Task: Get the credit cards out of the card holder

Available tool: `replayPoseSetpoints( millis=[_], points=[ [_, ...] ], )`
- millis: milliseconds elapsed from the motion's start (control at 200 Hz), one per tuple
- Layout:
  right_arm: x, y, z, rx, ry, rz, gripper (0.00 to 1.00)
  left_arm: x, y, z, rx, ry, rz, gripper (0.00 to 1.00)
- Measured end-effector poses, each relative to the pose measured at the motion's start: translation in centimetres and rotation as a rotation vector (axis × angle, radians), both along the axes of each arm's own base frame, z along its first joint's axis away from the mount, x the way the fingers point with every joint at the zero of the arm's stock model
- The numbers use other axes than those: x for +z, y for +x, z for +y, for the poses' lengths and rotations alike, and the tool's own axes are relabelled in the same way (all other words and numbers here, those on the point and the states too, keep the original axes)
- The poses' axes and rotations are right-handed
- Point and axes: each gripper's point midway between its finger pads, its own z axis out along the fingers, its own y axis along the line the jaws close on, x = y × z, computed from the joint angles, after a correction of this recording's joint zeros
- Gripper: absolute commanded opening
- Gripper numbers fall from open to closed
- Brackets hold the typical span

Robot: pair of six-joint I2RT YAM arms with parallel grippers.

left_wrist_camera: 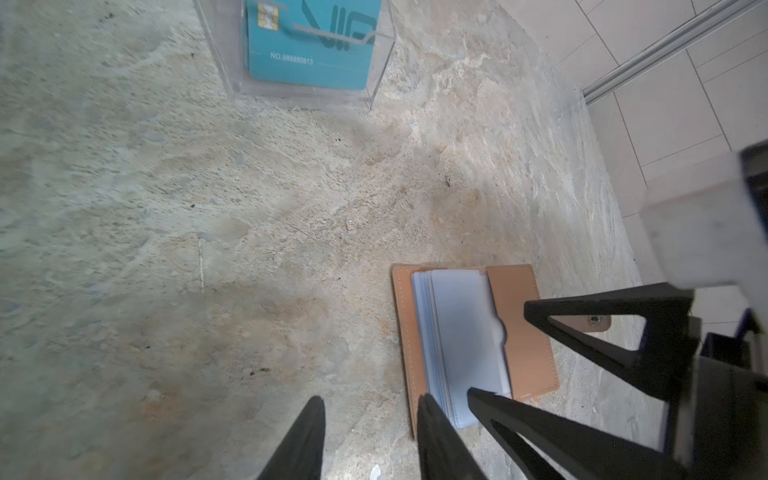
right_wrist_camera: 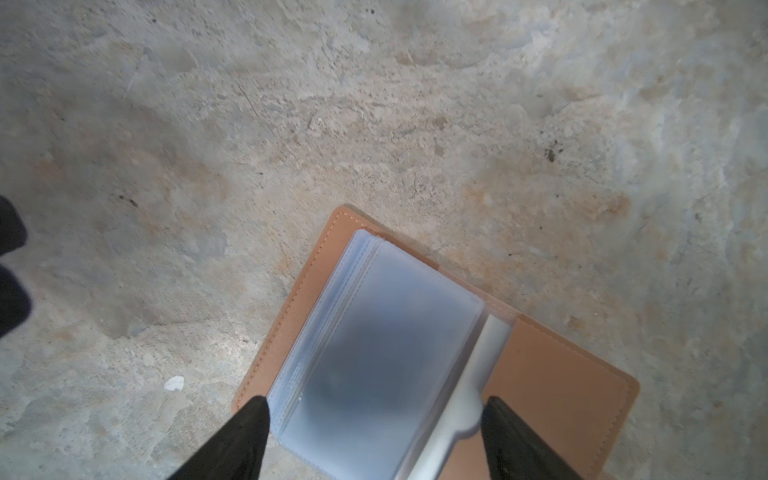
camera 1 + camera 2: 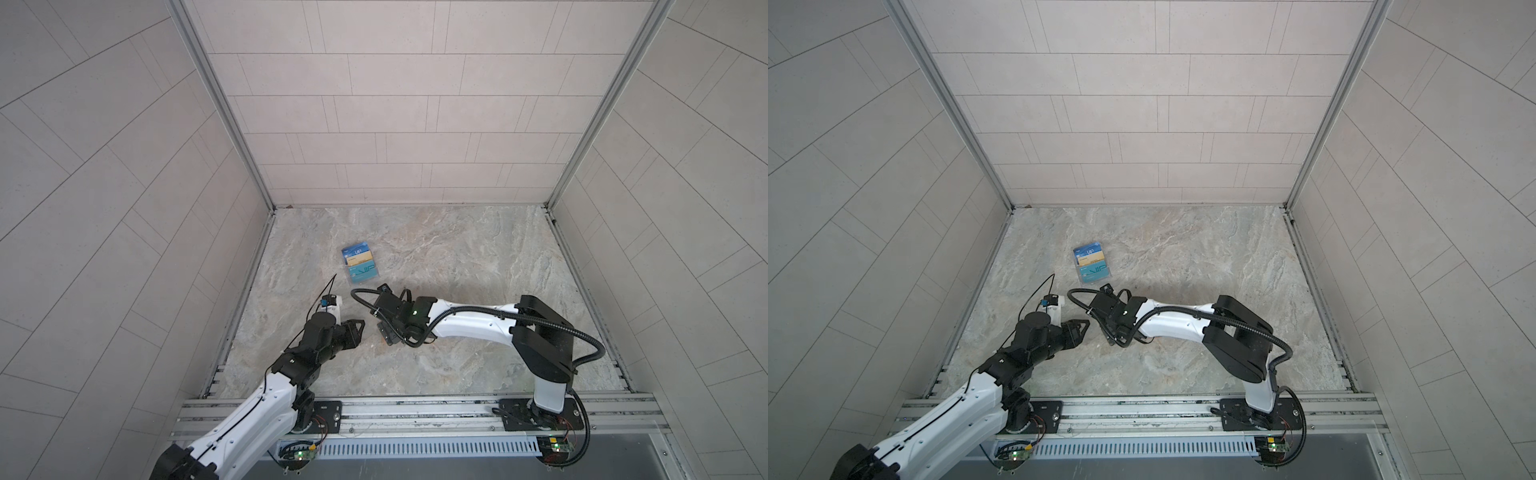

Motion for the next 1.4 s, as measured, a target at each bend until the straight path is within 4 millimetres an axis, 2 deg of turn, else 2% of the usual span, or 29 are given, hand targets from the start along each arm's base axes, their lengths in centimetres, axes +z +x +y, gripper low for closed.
replayPoseSetpoints(
  millis=[285,506,941,1222,1397],
  points=[
    [-1.9,0.1,0.3,0.002,-0.03,0.022,0.7,-0.3,-0.2,0.2,0.001,0.009,0.014,0.46],
    [-2.4,0.0,0.3,-0.004,-0.014,0.031,0.65,-0.6,-0.3,0.2,-0.001,0.017,0.022,0.46],
    [-2.3,0.7,0.0,-0.024,0.036,0.041,0.51,-1.3,-0.5,0.2,-0.008,0.033,0.048,0.46],
    [-2.4,0.9,-1.1,-0.045,-0.014,0.021,0.49,-1.3,-0.5,0.1,-0.023,0.042,0.041,0.45],
    [-2.3,0.9,-2.2,-0.058,-0.058,0.011,0.5,-0.9,-0.7,-1.0,-0.088,0.018,0.024,0.42]
  ],
)
